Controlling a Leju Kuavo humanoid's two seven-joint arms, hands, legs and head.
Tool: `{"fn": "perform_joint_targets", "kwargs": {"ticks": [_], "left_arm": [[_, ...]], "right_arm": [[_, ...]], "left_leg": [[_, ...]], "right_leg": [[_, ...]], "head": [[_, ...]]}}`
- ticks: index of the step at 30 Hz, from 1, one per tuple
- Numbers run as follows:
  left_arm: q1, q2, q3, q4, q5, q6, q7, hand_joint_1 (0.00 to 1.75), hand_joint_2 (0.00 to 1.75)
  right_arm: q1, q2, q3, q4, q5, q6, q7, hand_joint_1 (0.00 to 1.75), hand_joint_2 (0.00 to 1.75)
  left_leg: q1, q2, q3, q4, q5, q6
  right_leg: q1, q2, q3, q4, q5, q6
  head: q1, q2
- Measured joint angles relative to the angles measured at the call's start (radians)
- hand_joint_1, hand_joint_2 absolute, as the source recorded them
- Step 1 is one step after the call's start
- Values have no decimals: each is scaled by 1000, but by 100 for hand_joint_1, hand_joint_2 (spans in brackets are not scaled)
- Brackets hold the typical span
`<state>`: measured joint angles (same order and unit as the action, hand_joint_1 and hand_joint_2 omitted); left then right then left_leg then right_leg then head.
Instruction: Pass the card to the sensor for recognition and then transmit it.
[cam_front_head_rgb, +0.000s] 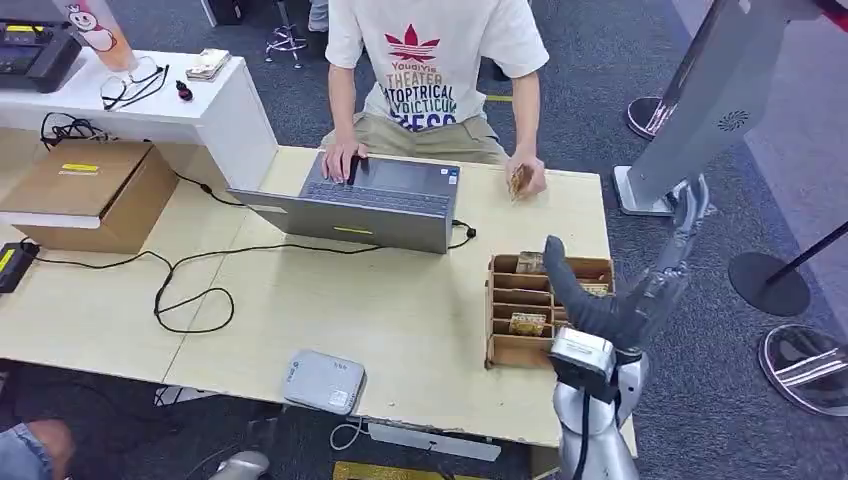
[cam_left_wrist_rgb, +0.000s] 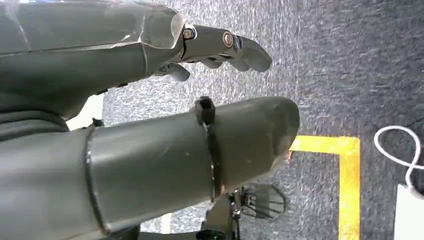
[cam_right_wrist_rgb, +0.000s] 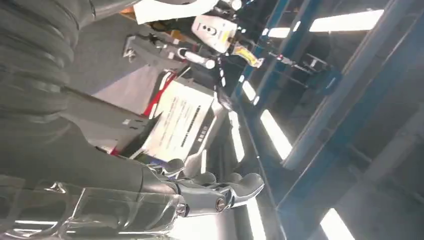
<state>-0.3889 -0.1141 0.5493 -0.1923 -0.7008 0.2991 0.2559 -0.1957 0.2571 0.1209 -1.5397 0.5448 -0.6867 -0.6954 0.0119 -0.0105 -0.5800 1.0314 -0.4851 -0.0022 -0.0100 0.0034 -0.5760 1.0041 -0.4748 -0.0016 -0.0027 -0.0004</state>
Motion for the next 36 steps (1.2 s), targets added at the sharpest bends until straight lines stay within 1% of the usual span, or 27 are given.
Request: {"fn": "perform_joint_targets", "kwargs": {"ticks": [5, 8, 9, 12, 17, 19, 21, 23, 24, 25, 26, 27, 29, 30, 34, 36], "left_arm": [[14, 1, 0, 0, 6, 8, -28, 0, 0], [21, 4, 0, 0, 16, 6, -29, 0, 0], [23, 5, 0, 0, 18, 6, -29, 0, 0], [26, 9, 0, 0, 19, 6, -26, 0, 0], [35, 14, 0, 0, 20, 6, -26, 0, 0], [36, 14, 0, 0, 26, 6, -26, 0, 0], [40, 18, 0, 0, 37, 5, -26, 0, 0], [46, 20, 0, -1, 44, 0, -28, 0, 0], [48, 21, 0, -2, 47, -1, -29, 0, 0], [52, 24, 0, -3, 51, -2, -31, 0, 0], [53, 24, 0, -5, 55, -3, -33, 0, 0], [54, 24, 0, -5, 55, -3, -34, 0, 0], [57, 28, 0, -8, 61, -3, -40, 0, 0], [58, 29, 0, -9, 64, -1, -40, 0, 0], [64, 33, 0, -16, 73, 8, -49, 0, 0], [68, 34, 0, -18, 73, 9, -49, 0, 0]], "right_arm": [[45, -11, -8, -3, 24, 0, 0, 0, 175], [74, -19, -28, -2, 41, 0, 0, 0, 175], [78, -30, -34, 4, 45, 0, 0, 0, 175], [118, -48, -74, 27, 120, 0, 9, 0, 175], [168, -82, -105, 46, 123, 0, 18, 0, 175], [177, -96, -106, 50, 157, 0, 74, 0, 175], [193, -136, -102, 55, 169, 0, 169, 0, 175], [213, -190, -92, 58, 132, -1, 248, 0, 175], [219, -210, -87, 59, 109, -1, 272, 0, 175], [232, -250, -77, 58, 77, -1, 301, 0, 175], [237, -274, -67, 58, 56, 0, 320, 0, 175], [240, -279, -65, 58, 50, 0, 324, 0, 175], [261, -349, -31, 51, -2, 12, 380, 0, 175], [269, -367, -19, 43, -15, 23, 401, 0, 175], [305, -454, 31, 11, -23, 39, 477, 0, 175], [315, -484, 44, 2, -22, 40, 491, 0, 175]], "left_leg": [[0, 0, 0, 0, 0, 0], [0, 0, 0, 0, 0, 0], [0, 0, 0, 0, 0, 0], [0, 0, 0, 0, 0, 0], [0, 0, 0, 0, 0, 0], [0, 0, 0, 0, 0, 0], [0, 0, 0, 0, 0, 0], [0, -1, 0, 0, 0, 0], [0, -1, 0, 0, 0, 0], [-1, -1, 0, 0, 0, 0], [-1, -1, 0, 0, 0, 0], [-1, -1, 0, 0, 0, 0], [-1, -1, 0, 0, 0, 0], [-1, -1, 0, 0, 0, 0], [-1, -1, 0, 0, -1, 1], [-1, 0, 0, 0, -1, 1]], "right_leg": [[0, 0, 0, 0, 0, 0], [0, 0, 0, 0, 0, 0], [0, 0, 0, 0, 0, 0], [0, 0, 0, 0, 0, 0], [0, 0, 0, 0, 0, 0], [0, 0, 0, 0, 0, 0], [0, -1, 0, 0, 0, 0], [0, -1, 0, 0, 0, 0], [0, -1, 0, 0, 0, 0], [-1, -1, 0, 0, 0, 0], [-1, -1, 0, 0, 0, 0], [-1, -1, 0, -1, 0, 0], [-1, -1, 0, -1, 0, 0], [-1, -1, 0, -1, 0, 0], [-2, -1, 0, -1, 0, 0], [-2, -1, 0, -1, 0, 0]], "head": [[0, 0], [0, 0], [0, 0], [0, 0], [0, 0], [0, 0], [0, 0], [0, 0], [0, 0], [0, 0], [0, 0], [0, 0], [0, 0], [-1, 0], [0, 0], [0, 0]]}}
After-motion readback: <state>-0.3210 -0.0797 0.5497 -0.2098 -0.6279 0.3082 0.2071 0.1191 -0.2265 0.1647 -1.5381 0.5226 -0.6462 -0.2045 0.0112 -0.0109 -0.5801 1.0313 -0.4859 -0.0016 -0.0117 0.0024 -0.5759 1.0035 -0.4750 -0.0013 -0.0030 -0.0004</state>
